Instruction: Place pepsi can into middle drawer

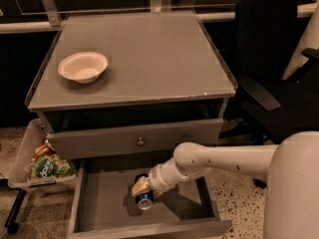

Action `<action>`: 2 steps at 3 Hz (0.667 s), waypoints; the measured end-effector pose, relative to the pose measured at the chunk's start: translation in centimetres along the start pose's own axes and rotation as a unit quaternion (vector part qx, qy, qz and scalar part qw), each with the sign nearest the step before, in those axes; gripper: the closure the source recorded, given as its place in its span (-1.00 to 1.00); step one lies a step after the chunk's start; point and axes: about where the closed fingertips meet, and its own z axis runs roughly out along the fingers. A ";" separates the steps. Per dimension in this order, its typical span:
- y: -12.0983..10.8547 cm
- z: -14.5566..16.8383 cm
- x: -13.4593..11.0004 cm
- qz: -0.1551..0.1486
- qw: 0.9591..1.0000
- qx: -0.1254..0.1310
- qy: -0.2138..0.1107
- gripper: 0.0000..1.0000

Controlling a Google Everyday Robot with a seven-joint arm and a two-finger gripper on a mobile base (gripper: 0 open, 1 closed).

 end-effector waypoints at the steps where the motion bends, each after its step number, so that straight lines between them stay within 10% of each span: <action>1: -1.8 2.2 -0.7 0.026 1.000 0.001 -0.010 1.00; 2: -3.4 3.9 -1.2 0.048 0.999 0.007 -0.015 1.00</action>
Offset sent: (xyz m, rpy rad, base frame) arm 0.0207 0.0037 -0.0789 -0.0381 0.0704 -0.1396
